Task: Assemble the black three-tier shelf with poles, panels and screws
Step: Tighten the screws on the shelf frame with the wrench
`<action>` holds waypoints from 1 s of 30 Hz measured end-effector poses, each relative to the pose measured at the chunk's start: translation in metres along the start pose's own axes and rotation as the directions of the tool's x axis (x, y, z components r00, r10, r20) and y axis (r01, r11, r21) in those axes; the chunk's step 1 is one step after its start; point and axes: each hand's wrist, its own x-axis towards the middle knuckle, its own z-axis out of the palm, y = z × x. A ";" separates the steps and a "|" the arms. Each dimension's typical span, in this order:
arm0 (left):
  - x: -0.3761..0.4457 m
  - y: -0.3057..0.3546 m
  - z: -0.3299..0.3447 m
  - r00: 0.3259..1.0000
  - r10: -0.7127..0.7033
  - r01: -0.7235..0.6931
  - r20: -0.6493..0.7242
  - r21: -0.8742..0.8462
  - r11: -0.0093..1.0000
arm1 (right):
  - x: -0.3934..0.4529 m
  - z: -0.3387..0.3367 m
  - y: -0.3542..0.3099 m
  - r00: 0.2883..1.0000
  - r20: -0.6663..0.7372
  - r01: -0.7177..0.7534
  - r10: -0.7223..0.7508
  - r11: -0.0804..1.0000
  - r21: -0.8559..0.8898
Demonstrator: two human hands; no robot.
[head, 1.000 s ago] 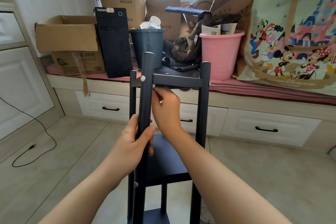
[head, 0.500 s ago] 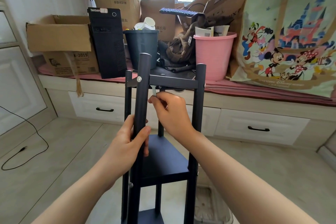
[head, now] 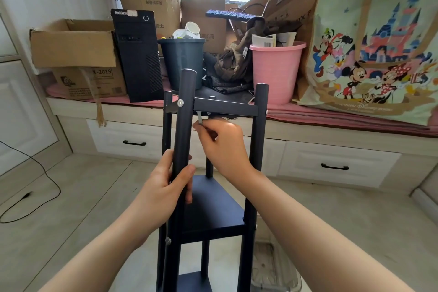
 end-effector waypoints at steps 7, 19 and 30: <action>0.001 -0.003 -0.002 1.000 0.008 -0.008 0.019 -0.013 1.000 | 0.003 0.018 0.004 0.998 -0.064 -0.006 0.006 1.000 -0.005; -0.001 -0.003 -0.009 1.000 0.000 0.000 0.027 -0.007 1.000 | 0.011 0.055 -0.003 0.963 -0.245 -0.085 0.111 0.990 0.117; -0.002 -0.004 -0.019 1.000 -0.003 0.003 0.017 0.030 1.000 | 0.011 0.065 -0.010 0.960 -0.239 -0.100 0.144 0.977 0.188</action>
